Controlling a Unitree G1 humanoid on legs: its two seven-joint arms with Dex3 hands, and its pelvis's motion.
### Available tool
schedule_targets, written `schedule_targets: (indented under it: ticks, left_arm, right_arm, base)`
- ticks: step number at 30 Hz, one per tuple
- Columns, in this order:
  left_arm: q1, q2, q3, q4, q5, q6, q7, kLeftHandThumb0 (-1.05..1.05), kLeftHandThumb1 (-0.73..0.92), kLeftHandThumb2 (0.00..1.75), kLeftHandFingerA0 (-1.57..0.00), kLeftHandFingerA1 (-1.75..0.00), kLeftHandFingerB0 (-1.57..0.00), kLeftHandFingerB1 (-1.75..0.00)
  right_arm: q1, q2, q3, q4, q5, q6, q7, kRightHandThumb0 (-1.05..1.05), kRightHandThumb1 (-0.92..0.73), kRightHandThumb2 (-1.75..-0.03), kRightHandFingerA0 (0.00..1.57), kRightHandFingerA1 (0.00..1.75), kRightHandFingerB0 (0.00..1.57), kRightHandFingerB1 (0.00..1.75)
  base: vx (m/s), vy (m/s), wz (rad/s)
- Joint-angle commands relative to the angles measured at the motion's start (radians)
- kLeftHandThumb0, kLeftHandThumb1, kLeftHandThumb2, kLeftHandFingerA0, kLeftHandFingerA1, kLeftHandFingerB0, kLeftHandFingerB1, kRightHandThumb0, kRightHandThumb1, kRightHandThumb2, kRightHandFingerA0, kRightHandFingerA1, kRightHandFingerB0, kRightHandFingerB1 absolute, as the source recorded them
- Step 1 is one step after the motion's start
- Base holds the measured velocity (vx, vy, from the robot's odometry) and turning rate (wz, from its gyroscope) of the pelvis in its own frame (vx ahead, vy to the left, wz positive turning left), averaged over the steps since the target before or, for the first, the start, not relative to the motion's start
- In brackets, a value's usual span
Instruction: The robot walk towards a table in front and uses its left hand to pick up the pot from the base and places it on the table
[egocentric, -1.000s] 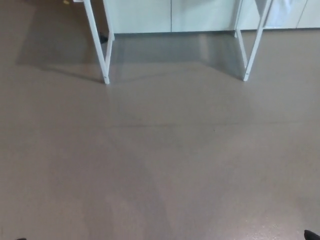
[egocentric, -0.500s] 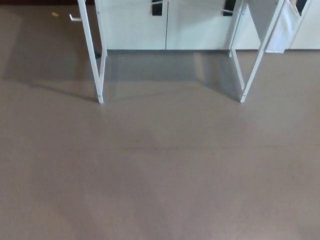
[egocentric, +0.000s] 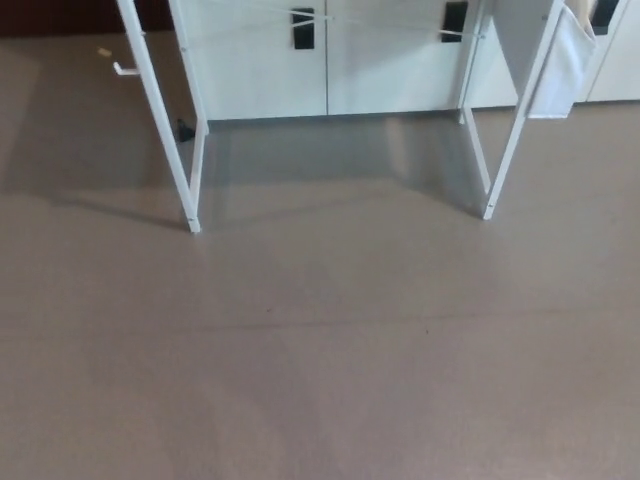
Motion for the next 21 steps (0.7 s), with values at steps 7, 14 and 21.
schedule_targets:
  ticks: [7,14,21]
  left_arm:
    - [0.005,0.017,0.045,0.034,-0.018,-0.054,-0.003,-0.18,0.53,0.56,-0.24,-0.3,-0.36,-0.34]
    - [0.001,0.007,0.076,0.038,-0.038,-0.028,-0.018,-0.18,0.53,0.58,-0.3,-0.33,-0.27,-0.32]
    - [0.0,0.014,0.07,0.046,-0.015,-0.019,0.012,-0.27,0.52,0.58,-0.4,-0.35,-0.3,-0.33]
  right_arm:
    - [0.002,-0.002,0.022,0.022,-0.032,0.003,-0.052,0.18,-0.81,-0.66,0.06,0.23,0.13,0.32]
    - [-0.002,-0.003,0.022,0.049,-0.034,-0.026,-0.064,0.23,-0.83,-0.68,0.08,0.32,0.1,0.31]
    - [0.008,0.001,0.024,0.041,-0.037,-0.013,-0.071,0.2,-0.83,-0.67,0.09,0.34,0.08,0.31]
  base:
    - [0.17,0.232,-0.05]
    - [0.17,0.038,0.06]
    - [0.21,-0.172,0.25]
